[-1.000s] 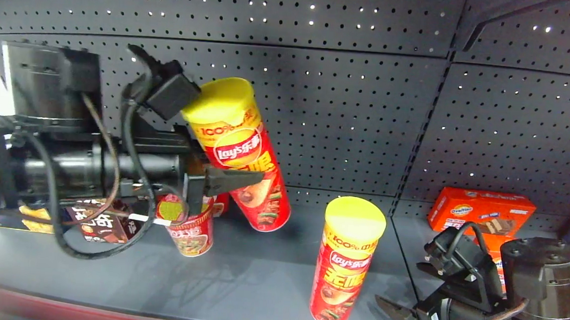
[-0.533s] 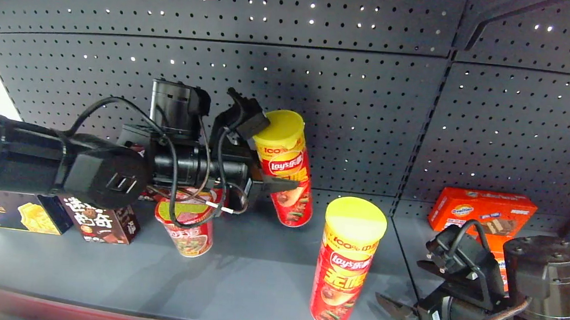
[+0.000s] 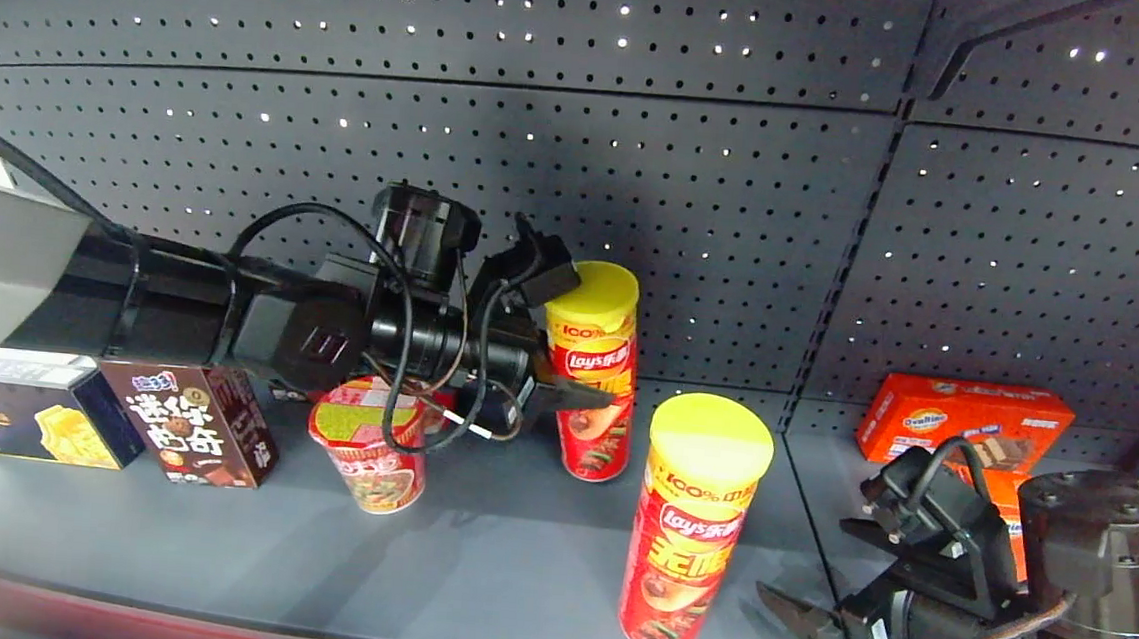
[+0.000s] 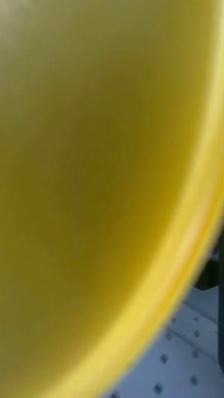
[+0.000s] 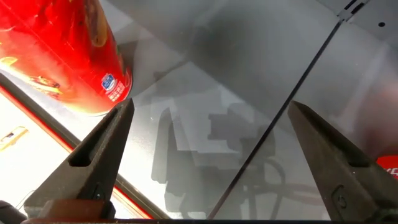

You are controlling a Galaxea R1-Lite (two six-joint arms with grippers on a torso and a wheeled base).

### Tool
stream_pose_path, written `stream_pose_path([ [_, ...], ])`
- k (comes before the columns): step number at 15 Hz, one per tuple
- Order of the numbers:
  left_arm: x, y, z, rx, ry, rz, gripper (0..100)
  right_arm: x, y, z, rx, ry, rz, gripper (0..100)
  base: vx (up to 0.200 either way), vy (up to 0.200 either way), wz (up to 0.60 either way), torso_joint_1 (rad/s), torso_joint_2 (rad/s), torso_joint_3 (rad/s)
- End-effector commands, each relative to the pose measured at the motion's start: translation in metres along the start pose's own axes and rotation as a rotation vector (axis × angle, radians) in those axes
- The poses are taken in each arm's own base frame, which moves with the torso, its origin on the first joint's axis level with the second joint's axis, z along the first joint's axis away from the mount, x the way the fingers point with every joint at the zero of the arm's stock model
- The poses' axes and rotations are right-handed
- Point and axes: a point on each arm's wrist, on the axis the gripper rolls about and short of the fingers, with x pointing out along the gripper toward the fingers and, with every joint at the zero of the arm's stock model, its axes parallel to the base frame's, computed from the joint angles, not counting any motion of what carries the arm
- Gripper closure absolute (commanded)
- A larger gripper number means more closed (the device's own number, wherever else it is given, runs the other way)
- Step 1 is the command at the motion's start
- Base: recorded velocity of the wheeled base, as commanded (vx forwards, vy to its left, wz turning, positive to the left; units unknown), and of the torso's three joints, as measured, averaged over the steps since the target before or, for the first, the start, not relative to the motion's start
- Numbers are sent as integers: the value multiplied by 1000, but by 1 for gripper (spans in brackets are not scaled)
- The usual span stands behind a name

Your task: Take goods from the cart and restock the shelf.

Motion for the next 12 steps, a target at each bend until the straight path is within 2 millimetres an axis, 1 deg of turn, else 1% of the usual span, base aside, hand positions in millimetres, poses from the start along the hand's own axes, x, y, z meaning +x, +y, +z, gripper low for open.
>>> stream_pose_path([
  [1, 6, 7, 2, 11, 2, 1, 100, 0, 0, 0, 1, 0, -2, 0, 0, 0, 0, 0, 0, 0],
  [5, 13, 10, -2, 19, 16, -8, 100, 0, -1, -1, 1, 3, -3, 0, 0, 0, 0, 0, 0, 0],
  [12, 17, 12, -8, 9, 28, -11, 100, 1, -1, -2, 4, 7, 9, 0, 0, 0, 0, 0, 0, 0],
])
